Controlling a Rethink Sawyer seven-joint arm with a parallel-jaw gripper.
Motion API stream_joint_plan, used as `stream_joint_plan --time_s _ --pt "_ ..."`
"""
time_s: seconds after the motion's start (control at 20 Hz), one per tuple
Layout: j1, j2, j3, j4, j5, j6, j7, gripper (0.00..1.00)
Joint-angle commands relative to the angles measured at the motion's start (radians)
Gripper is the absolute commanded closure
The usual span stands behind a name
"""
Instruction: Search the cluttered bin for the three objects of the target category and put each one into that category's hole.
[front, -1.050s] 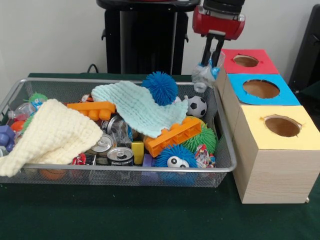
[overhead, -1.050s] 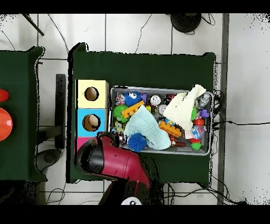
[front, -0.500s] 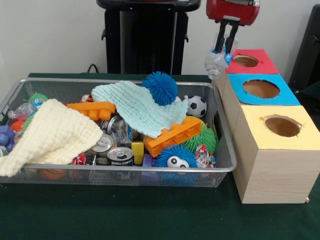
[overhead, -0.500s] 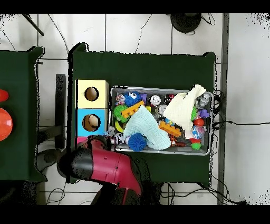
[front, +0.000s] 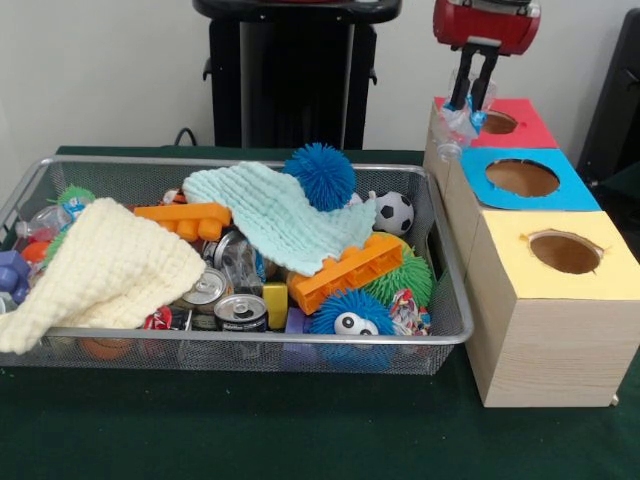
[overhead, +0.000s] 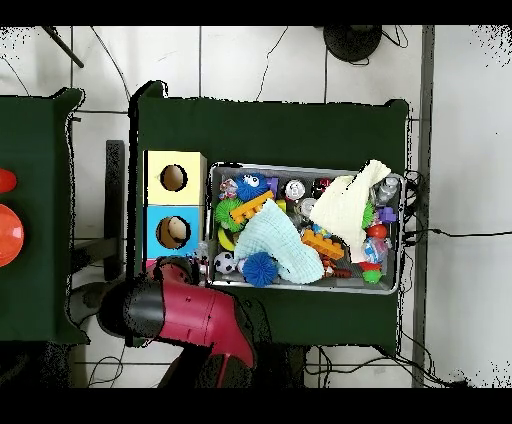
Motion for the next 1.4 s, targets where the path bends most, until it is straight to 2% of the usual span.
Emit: stream_joint_plan --time_s 0.05,0.35,0.8,1.05,1.2,1.4 --pt "0.016 0.060 0.008 -0.089 0.067 0.029 0.315 1.00" --pt "0.039 0.092 -0.009 -0.146 0.072 0.056 0.340 1.00" --pt "0.094 0.128 -0.036 -0.247 0.081 0.175 0.418 1.00" --pt "0.098 0.136 -0.029 -0.267 0.075 0.203 0.431 1.00" --pt "0.082 0.136 -0.005 -0.265 0.074 0.212 0.423 1.00" --pt "0.095 0.141 -0.011 -0.257 0.064 0.215 0.435 1.00"
